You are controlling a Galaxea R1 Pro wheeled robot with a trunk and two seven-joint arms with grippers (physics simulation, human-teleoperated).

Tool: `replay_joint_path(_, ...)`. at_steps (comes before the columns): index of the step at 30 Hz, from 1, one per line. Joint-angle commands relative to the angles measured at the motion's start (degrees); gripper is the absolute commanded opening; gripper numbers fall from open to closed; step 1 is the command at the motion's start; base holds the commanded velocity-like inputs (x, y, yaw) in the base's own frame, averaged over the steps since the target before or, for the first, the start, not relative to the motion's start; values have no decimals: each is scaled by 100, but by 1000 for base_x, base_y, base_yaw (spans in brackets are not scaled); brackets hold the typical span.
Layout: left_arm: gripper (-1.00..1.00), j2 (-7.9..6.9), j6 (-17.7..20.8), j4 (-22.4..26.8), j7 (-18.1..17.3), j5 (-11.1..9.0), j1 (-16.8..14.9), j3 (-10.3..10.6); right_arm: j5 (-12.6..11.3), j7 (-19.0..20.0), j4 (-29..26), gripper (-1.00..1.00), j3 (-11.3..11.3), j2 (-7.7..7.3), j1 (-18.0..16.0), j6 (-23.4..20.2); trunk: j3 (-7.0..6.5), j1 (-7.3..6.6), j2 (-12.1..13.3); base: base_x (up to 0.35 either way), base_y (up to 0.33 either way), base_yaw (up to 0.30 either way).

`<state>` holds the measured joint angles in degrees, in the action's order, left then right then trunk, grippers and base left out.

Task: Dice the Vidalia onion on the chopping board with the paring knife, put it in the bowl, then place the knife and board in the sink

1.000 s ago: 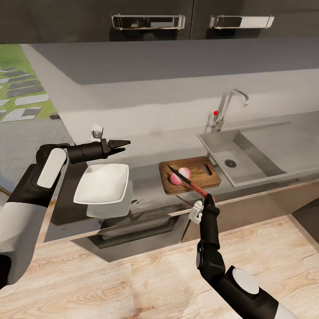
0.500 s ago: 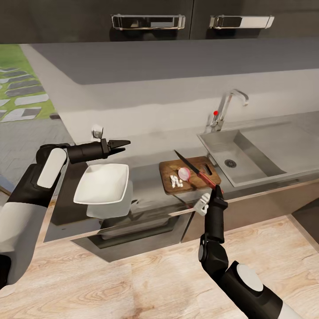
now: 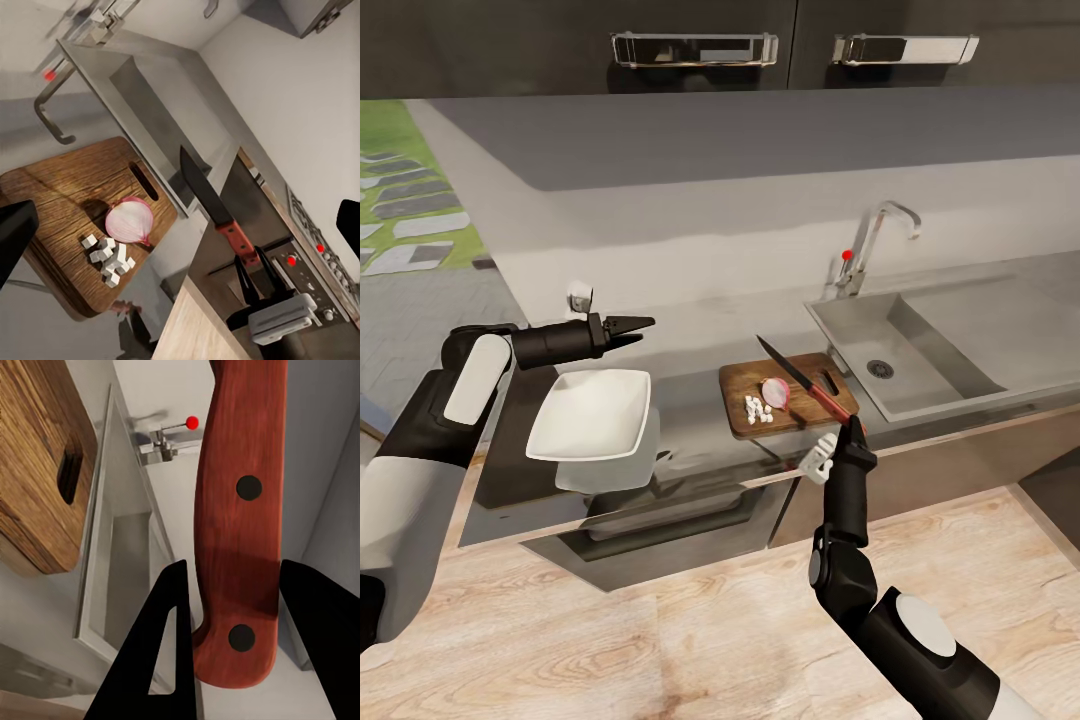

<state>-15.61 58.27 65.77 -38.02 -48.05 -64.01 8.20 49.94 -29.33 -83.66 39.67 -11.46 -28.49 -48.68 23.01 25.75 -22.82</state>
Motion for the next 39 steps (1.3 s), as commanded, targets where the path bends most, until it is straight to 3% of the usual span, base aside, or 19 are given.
replay_joint_path(1, 100, -3, 18, -2, -22, 6, -6, 6, -15, -22, -1, -100, 17, -5, -8, -27, 9, 3, -10, 0, 0, 0)
replay_joint_path(39, 100, -3, 17, -2, -22, 6, -6, 6, -19, 11, 606, -100, -18, -5, -8, -10, 9, 3, -10, 0, 0, 0)
